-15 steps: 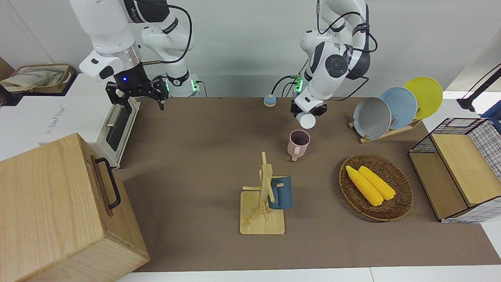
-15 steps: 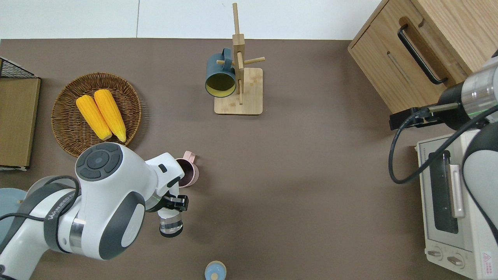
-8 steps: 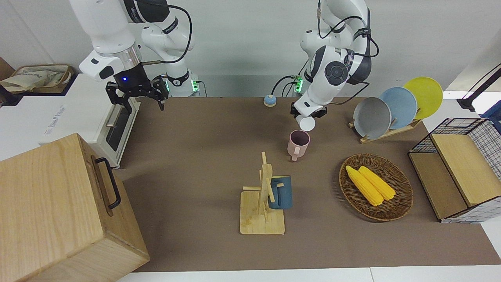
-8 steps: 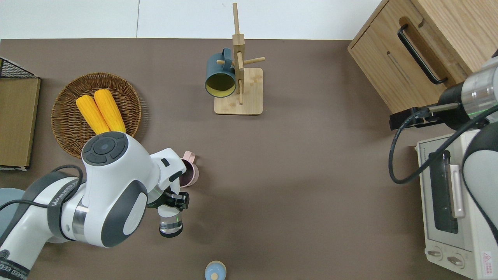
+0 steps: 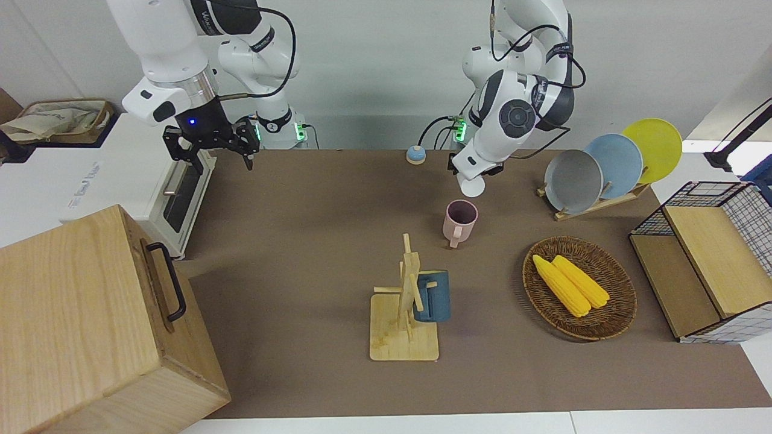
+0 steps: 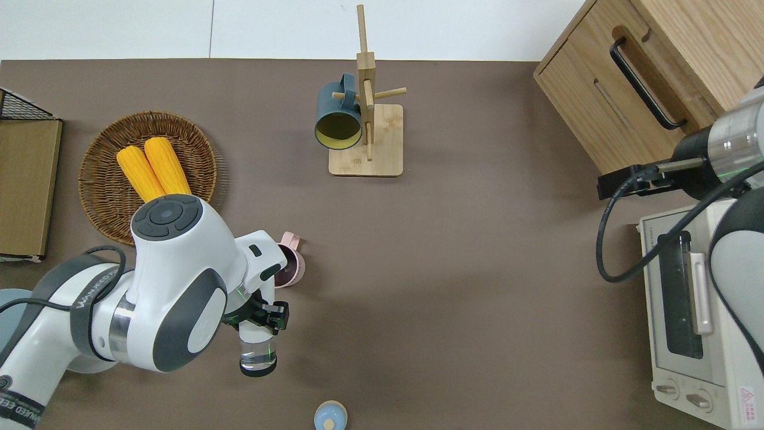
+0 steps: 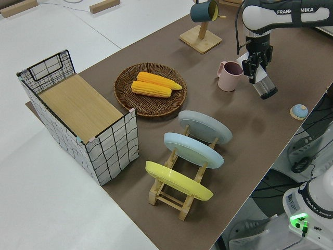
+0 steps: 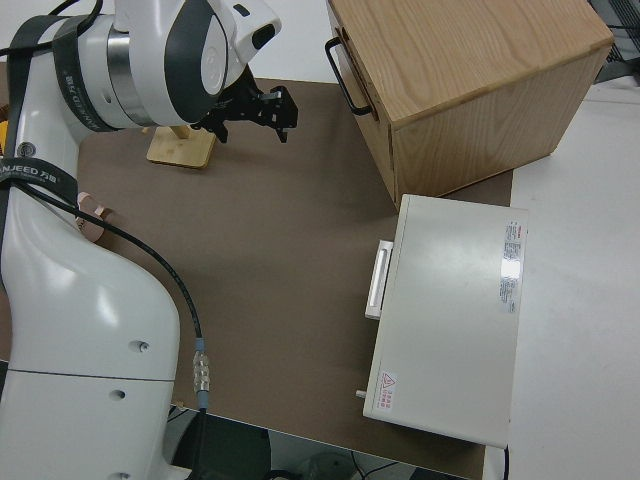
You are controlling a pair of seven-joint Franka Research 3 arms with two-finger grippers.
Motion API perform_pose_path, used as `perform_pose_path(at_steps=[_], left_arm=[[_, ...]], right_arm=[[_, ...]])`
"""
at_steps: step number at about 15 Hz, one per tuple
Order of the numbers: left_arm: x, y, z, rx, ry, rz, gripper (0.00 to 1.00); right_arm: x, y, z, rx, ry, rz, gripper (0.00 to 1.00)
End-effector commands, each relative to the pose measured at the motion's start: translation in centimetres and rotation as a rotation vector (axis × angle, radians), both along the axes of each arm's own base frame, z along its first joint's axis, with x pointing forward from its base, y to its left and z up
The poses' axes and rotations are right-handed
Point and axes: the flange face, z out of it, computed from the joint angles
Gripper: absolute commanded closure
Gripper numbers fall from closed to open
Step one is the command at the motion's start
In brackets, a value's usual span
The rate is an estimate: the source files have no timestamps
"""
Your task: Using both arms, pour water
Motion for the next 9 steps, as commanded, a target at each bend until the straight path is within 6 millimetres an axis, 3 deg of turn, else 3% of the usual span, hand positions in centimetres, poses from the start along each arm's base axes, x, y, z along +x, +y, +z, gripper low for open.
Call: perform_pose_path(at_steps=[1,6,9], left_arm=[[1.1,-0.3,1.0,0.02,0.036,0.001,1.0],[1.3,-0.6,-0.5,0.024,0.083,-0.006,1.0],[1.9,-0.7,-0.4,0.021,0.097,-0.008,1.0]], right_arm=[[-0.1,-0.3,0.3,0.021,-0.009,0.012,0.009],[-0.1,-0.3,0.3,0.021,-0.009,0.012,0.009],[-0.1,-0.3,0.3,0.021,-0.009,0.012,0.009]])
